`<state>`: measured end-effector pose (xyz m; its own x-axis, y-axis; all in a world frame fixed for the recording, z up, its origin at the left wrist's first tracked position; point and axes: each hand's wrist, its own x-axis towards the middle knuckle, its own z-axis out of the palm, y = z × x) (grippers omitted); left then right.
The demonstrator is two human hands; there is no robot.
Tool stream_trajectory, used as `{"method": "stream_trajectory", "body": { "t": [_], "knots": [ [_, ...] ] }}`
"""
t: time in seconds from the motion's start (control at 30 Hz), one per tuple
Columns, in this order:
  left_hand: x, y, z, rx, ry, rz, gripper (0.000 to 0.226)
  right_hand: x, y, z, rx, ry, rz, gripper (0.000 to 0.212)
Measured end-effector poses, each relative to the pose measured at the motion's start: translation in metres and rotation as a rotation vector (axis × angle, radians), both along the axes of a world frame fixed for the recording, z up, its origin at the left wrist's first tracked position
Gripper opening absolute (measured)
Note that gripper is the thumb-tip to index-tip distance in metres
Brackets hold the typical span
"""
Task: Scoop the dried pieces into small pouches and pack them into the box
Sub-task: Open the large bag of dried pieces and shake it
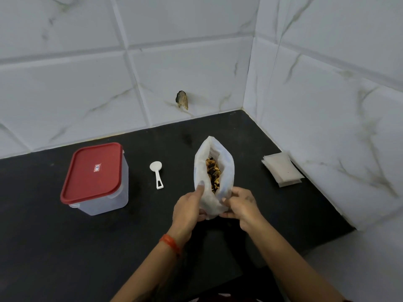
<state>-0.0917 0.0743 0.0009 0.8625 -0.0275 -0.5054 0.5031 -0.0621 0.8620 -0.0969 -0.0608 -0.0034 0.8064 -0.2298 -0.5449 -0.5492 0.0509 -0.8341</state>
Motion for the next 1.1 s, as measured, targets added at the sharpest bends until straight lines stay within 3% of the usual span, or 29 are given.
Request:
{"method": "stream_trajectory", "body": {
  "t": [0.13, 0.2, 0.3, 0.37, 0.43, 0.5, 0.57, 0.63, 0.67, 0.73, 0.83, 0.93, 1.0, 1.1],
  "knots": [
    [0.003, -0.008, -0.011, 0.179, -0.153, -0.024, 0.016, 0.002, 0.000, 0.001, -0.012, -0.029, 0.030, 0.022],
    [0.006, -0.008, -0.016, -0.007, -0.086, 0.081, 0.008, 0.003, -0.005, 0.004, 0.139, 0.007, -0.042, 0.024],
    [0.010, -0.004, -0.013, -0.363, 0.012, 0.234, 0.020, 0.003, -0.015, 0.008, 0.511, 0.060, -0.224, 0.023],
    [0.010, -0.003, -0.014, -0.471, 0.058, 0.284, 0.027, 0.003, -0.019, 0.008, 0.553, 0.063, -0.244, 0.018],
    [0.007, -0.005, -0.017, -0.538, 0.100, 0.296, 0.030, 0.005, -0.015, 0.006, 0.401, 0.051, -0.218, 0.027],
    [0.004, -0.008, -0.020, -0.584, 0.124, 0.293, 0.032, 0.007, -0.008, 0.001, 0.076, -0.013, -0.175, 0.039],
    [0.001, -0.012, -0.022, -0.603, 0.139, 0.279, 0.031, 0.008, -0.002, -0.003, -0.296, -0.107, -0.076, 0.032],
    [-0.001, -0.014, -0.023, -0.561, 0.129, 0.250, 0.027, 0.009, -0.001, -0.007, -0.394, -0.161, -0.016, 0.014],
    [-0.001, -0.014, -0.022, -0.533, 0.122, 0.242, 0.025, 0.011, -0.003, -0.007, -0.318, -0.159, -0.024, 0.005],
    [0.001, -0.013, -0.019, -0.547, 0.123, 0.251, 0.023, 0.013, -0.010, -0.007, 0.003, -0.098, -0.101, 0.021],
    [0.007, -0.012, -0.018, -0.737, 0.174, 0.300, 0.028, 0.015, -0.022, -0.003, 0.499, -0.008, -0.201, 0.018],
    [0.010, -0.013, -0.023, -0.840, 0.210, 0.324, 0.035, 0.014, -0.025, -0.010, 0.702, 0.004, -0.278, 0.014],
    [0.007, -0.016, -0.025, -0.741, 0.219, 0.321, 0.037, 0.013, -0.025, -0.018, 0.574, 0.027, -0.259, 0.014],
    [0.003, -0.015, -0.029, -0.324, 0.135, 0.218, 0.040, 0.014, -0.024, -0.013, 0.064, 0.091, -0.096, 0.016]
  ]
}}
